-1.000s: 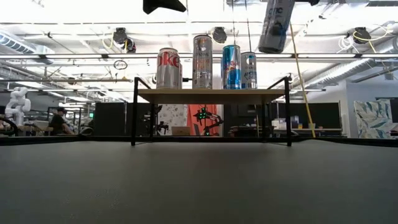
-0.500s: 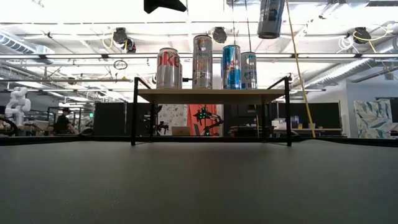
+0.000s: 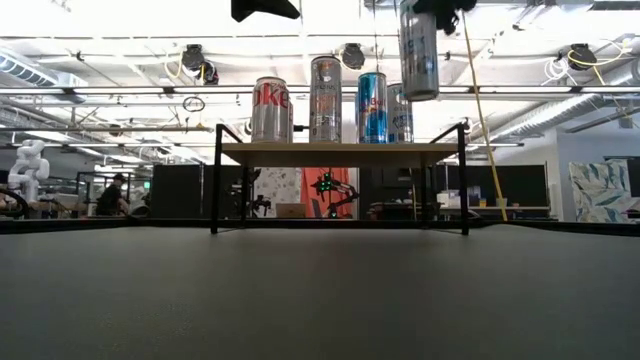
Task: Place canned beverage on shelf
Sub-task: Put the white and blue soda can aligned with the other white and blue soda can on the shelf
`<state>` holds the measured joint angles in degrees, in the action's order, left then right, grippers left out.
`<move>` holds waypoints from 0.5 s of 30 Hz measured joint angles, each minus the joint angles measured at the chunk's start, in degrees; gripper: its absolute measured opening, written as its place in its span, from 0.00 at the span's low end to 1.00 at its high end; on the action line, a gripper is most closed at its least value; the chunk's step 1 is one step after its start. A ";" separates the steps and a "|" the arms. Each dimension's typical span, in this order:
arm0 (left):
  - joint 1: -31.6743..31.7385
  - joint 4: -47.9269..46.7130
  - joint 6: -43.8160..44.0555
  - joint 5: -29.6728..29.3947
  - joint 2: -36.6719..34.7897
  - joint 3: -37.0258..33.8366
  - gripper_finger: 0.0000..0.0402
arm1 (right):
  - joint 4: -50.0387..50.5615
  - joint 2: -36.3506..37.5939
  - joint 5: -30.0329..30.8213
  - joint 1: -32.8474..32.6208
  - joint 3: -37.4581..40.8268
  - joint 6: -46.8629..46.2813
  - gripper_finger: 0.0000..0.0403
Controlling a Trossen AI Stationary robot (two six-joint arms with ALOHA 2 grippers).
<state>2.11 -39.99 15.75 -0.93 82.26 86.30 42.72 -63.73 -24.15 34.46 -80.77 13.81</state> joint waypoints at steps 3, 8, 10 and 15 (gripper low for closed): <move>0.00 -0.02 0.02 0.01 0.02 0.00 0.67 | -0.05 -1.96 -5.64 3.92 0.00 2.45 0.58; 0.00 -0.04 -0.02 0.02 0.02 0.00 0.67 | 0.47 -4.46 -17.36 9.67 -0.02 7.99 0.58; 0.02 -0.04 -0.02 0.02 0.02 0.00 0.67 | 0.62 -5.19 -21.53 11.69 -0.01 10.43 0.58; 0.00 -0.04 0.02 0.02 0.02 0.00 0.67 | 2.96 -6.89 -32.54 15.79 -0.07 17.90 0.58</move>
<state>2.11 -40.03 15.77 -0.91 82.28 86.30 45.67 -70.62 -56.69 50.25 -80.84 31.71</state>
